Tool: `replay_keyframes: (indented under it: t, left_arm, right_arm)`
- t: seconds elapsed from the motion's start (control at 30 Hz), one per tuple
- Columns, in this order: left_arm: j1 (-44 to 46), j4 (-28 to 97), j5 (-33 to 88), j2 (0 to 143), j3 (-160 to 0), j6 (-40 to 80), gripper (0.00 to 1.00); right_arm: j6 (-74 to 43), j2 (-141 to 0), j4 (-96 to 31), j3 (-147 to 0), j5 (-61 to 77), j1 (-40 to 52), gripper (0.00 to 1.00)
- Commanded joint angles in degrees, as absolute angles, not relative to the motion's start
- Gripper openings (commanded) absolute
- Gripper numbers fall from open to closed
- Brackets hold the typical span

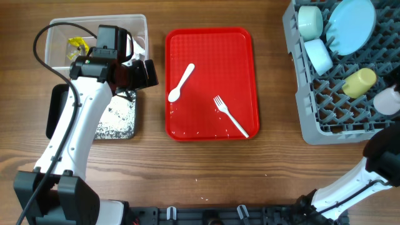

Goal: Sort waste into correct bins and load items into the dishwasher rack
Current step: 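Grasp the white cup with the right gripper and lift it toward the rack, then lower the white cup into the rack beside the yellow cup and release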

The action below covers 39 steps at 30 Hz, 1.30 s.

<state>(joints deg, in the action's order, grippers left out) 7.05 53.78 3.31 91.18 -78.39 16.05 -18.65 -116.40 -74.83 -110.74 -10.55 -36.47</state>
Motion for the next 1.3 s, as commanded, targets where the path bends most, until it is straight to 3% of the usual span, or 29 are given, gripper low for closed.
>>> replay_keyframes:
  t: [0.0,0.9,1.27]
  left_arm:
    - [6.90,53.65,3.99,91.53,-78.65,16.78,1.00]
    - [6.90,53.65,3.99,91.53,-78.65,16.80,1.00]
    - [6.90,53.65,3.99,91.53,-78.65,16.80,1.00]
  right_arm:
    - [-19.44,-116.16,-73.49,-110.59,-10.02,-36.47,0.59]
    - [-18.04,-119.72,-72.27,-110.67,-5.48,-36.51,0.61]
    - [-18.06,-117.34,-73.06,-111.46,-5.54,-36.75,0.69]
